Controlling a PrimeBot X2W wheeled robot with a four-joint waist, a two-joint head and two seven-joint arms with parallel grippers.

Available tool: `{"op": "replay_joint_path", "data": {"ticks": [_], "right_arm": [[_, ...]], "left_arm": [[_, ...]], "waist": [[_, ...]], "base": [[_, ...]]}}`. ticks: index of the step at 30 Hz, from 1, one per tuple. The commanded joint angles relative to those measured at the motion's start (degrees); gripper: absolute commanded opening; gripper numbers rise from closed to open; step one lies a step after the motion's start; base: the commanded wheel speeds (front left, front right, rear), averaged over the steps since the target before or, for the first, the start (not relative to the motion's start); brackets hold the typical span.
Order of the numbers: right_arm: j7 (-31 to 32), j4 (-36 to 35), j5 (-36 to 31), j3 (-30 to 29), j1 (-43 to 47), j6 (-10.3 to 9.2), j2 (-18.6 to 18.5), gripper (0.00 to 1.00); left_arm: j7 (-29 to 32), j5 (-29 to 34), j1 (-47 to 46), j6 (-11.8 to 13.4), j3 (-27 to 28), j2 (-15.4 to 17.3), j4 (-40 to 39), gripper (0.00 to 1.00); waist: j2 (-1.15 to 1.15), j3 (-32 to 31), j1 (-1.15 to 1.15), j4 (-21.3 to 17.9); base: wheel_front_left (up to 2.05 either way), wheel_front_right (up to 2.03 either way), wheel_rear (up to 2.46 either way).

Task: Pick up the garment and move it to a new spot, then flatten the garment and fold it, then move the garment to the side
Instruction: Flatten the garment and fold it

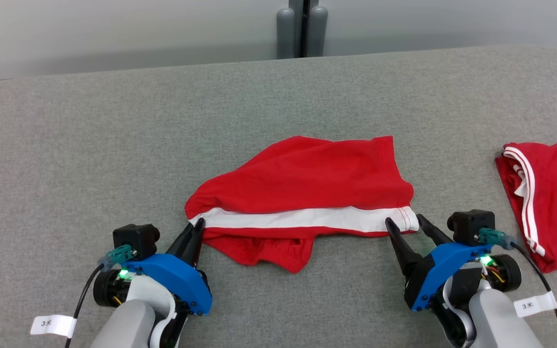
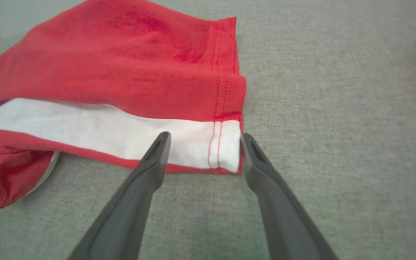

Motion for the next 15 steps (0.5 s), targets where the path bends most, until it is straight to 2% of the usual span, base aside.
{"op": "replay_joint_path", "data": {"ticks": [1, 2, 3, 4, 5, 6, 11, 15], "right_arm": [[0.4, 1.3, -0.3, -0.2, -1.2, 0.04, -0.1, 1.00], [0.8, 2.5, -0.7, -0.3, -1.9, 0.04, -0.1, 1.00], [1.1, 3.5, -0.9, -0.4, -2.6, 0.04, -0.1, 0.56], [1.3, 4.3, -0.9, -0.6, -3.2, 0.04, -0.1, 0.38], [1.6, 5.1, -1.1, -0.5, -3.6, 0.04, -0.1, 0.07], [1.9, 5.9, -1.3, -0.3, -3.9, 0.04, -0.1, 0.00], [0.0, 6.5, -0.6, 0.3, -5.2, 0.04, -0.1, 0.00], [-1.7, 3.2, 0.4, -0.5, -4.9, 0.04, -0.1, 0.00]], "left_arm": [[0.1, 0.0, -1.0, -0.2, -0.2, -0.1, -0.1, 0.00], [0.0, 0.0, -1.2, -0.3, -0.5, -0.1, -0.1, 0.00], [-0.1, 0.0, -1.4, -0.4, -0.8, -0.1, -0.1, 0.00], [-0.1, -0.1, -1.6, -0.4, -1.0, -0.1, -0.1, 0.00], [-0.1, -0.2, -1.8, -0.4, -1.1, -0.2, 0.0, 0.00], [-0.2, -0.3, -1.9, -0.4, -1.3, -0.2, 0.0, 0.00], [-2.9, -0.5, -2.2, -0.6, -1.4, 0.2, -1.2, 0.00], [-5.2, -1.3, -2.2, -0.7, -0.9, 0.7, -4.7, 0.00]], "waist": [[0.00, 0.3, -0.01, 0.4], [0.00, 0.4, -0.01, 0.6], [0.00, 0.4, -0.01, 0.7], [0.00, 0.5, -0.01, 0.9], [0.00, 0.6, -0.01, 0.9], [0.00, 0.6, -0.01, 1.0], [0.00, -0.1, -0.01, 0.8], [0.00, -1.8, -0.01, 0.2]], "base": [[0.00, 0.00, 0.00], [0.00, 0.00, 0.00], [0.00, 0.00, 0.00], [0.00, 0.00, 0.00], [0.00, 0.00, 0.00], [0.00, 0.00, 0.00], [0.00, 0.00, 0.00], [0.00, 0.00, 0.00]]}}
